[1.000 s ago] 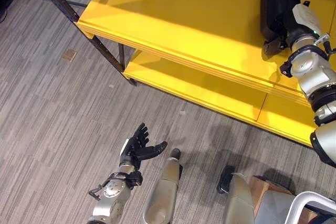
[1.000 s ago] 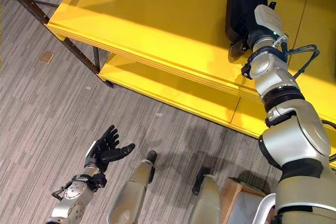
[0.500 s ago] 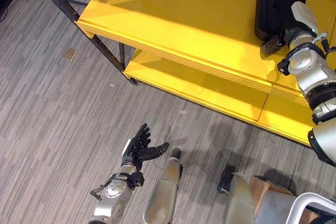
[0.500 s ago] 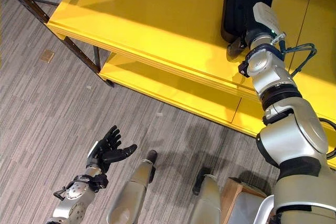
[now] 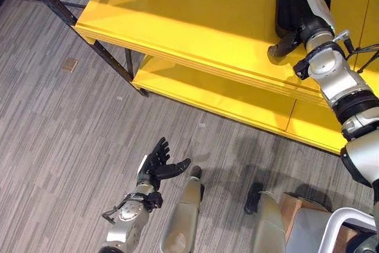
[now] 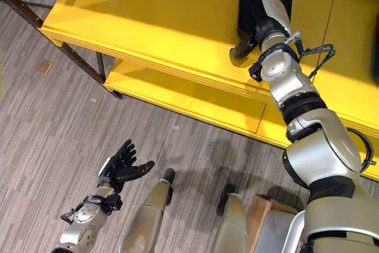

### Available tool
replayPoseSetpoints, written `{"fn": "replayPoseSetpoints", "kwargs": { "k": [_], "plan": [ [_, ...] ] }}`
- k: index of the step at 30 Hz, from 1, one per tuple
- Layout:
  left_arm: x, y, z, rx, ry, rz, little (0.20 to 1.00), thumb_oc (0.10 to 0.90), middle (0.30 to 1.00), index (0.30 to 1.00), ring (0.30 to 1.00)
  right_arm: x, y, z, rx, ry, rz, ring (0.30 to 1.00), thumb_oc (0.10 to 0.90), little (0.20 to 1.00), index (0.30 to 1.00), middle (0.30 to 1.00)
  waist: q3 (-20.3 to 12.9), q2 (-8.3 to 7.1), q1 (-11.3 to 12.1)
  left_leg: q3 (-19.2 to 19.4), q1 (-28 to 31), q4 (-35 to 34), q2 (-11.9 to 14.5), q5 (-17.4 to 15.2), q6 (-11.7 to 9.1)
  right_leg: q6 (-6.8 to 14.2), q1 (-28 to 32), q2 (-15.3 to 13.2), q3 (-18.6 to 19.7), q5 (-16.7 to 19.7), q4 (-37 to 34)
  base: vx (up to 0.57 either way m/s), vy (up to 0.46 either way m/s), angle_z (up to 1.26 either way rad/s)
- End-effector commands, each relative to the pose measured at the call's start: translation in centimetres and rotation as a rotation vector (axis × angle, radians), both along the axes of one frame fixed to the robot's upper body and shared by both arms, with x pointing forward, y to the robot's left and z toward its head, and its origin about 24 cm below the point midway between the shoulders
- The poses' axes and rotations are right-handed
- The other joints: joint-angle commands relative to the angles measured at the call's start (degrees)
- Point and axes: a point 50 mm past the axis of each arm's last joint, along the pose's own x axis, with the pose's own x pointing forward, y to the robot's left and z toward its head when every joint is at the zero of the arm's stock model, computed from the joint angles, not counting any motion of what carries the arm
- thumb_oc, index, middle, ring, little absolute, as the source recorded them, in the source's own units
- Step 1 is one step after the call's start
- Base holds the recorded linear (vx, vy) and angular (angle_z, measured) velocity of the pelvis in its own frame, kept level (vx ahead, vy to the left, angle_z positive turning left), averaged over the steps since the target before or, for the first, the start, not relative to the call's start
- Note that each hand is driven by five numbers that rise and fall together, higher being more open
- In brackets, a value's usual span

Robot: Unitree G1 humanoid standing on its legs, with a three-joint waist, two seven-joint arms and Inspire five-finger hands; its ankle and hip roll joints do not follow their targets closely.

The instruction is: Move parts from the plastic box to the shelf.

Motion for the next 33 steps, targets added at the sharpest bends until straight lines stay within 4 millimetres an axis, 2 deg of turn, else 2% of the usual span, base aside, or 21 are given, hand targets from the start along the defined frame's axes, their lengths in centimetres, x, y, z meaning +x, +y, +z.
{"fn": "replayPoseSetpoints", "kwargs": {
  "k": [1,3,8,12,13,20,21,22,33],
  "plan": [
    [0.8,1.5,2.9,0.02,-0.153,0.019,1.0,0.9,1.0,1.0,1.0,-1.8,1.7,7.5,0.018,-0.262,0.097,1.0,0.9,1.0,1.0,1.0,-1.24,-1.2,0.22,-0.75,2.26,0.12,1.72,-4.19,1.73,0.56,3.92,0.34,2.09,-1.63,-1.61,0.0,0.0,0.0],
    [0.7,1.6,2.9,0.021,-0.153,0.017,1.0,0.9,1.0,1.0,1.0,-1.9,1.7,7.7,0.015,-0.266,0.102,1.0,0.9,1.0,1.0,1.0,-1.31,-1.28,0.14,-0.71,2.35,0.11,1.81,-4.22,1.7,0.57,4.01,0.31,2.13,-1.63,-1.63,0.0,0.0,0.0],
    [0.7,2.0,3.1,0.034,-0.159,0.014,1.0,0.9,1.0,1.0,1.0,-2.8,1.6,10.0,-0.012,-0.328,0.101,1.0,0.9,1.0,1.0,1.0,-1.62,-1.93,-0.36,-0.69,2.39,-0.11,2.07,-4.16,1.4,0.58,4.04,0.43,2.01,-1.63,-1.8,0.0,0.0,0.0],
    [0.6,2.2,3.1,0.036,-0.16,0.017,1.0,0.9,1.0,1.0,1.0,-3.2,0.7,11.1,-0.006,-0.352,0.065,1.0,0.9,1.0,1.0,1.0,-1.61,-2.06,-0.28,-0.75,2.2,-0.55,2.18,-3.84,1.29,0.64,4.09,0.51,1.75,-1.54,-2.07,0.0,0.0,0.0],
    [0.5,2.3,3.1,0.038,-0.16,0.021,1.0,0.9,1.0,1.0,1.0,-3.3,-0.4,11.5,0.017,-0.36,0.024,1.0,0.9,1.0,1.0,1.0,-1.68,-2.06,-0.08,-0.91,2.1,-0.87,2.15,-3.64,1.24,0.7,3.97,0.48,1.56,-1.49,-2.11,0.0,0.0,0.0],
    [0.4,2.2,3.0,0.042,-0.157,0.012,1.0,0.9,1.0,1.0,1.0,-3.4,-2.0,11.6,0.012,-0.349,-0.045,1.0,0.9,1.0,1.0,1.0,-1.66,-1.82,0.42,-1.3,1.9,-1.18,2.13,-3.54,1.21,0.78,3.83,0.45,1.25,-1.85,-1.81,0.02,-0.015,0.01],
    [0.4,2.2,2.9,0.045,-0.15,0.011,1.0,0.9,1.0,1.0,1.0,-3.4,-2.6,11.5,0.019,-0.344,-0.066,1.0,0.9,1.0,1.0,1.0,-1.78,-1.68,0.67,-1.25,2.54,-0.92,2.31,-5.23,1.16,1.07,4.42,0.53,1.25,-3.65,-1.11,0.11,-0.039,0.0],
    [0.4,2.2,2.9,0.044,-0.15,0.009,1.0,0.9,1.0,1.0,1.0,-3.4,-2.9,11.4,0.023,-0.341,-0.076,1.0,0.9,1.0,1.0,1.0,-1.83,-1.62,0.77,-1.31,2.51,-1.13,2.27,-5.07,1.21,1.09,4.34,0.46,1.17,-3.61,-1.17,0.12,-0.047,0.02],
    [0.5,1.8,3.0,0.036,-0.16,-0.001,1.0,0.9,1.0,1.0,1.0,-3.7,-5.0,11.3,0.185,-0.341,-0.106,1.0,0.9,1.0,1.0,1.0,-1.72,-0.81,2.04,-1.94,1.78,-1.84,1.98,-4.43,1.17,1.31,3.79,-0.09,0.31,-4.14,-0.8,0.01,-0.008,0.02]
  ]
}}
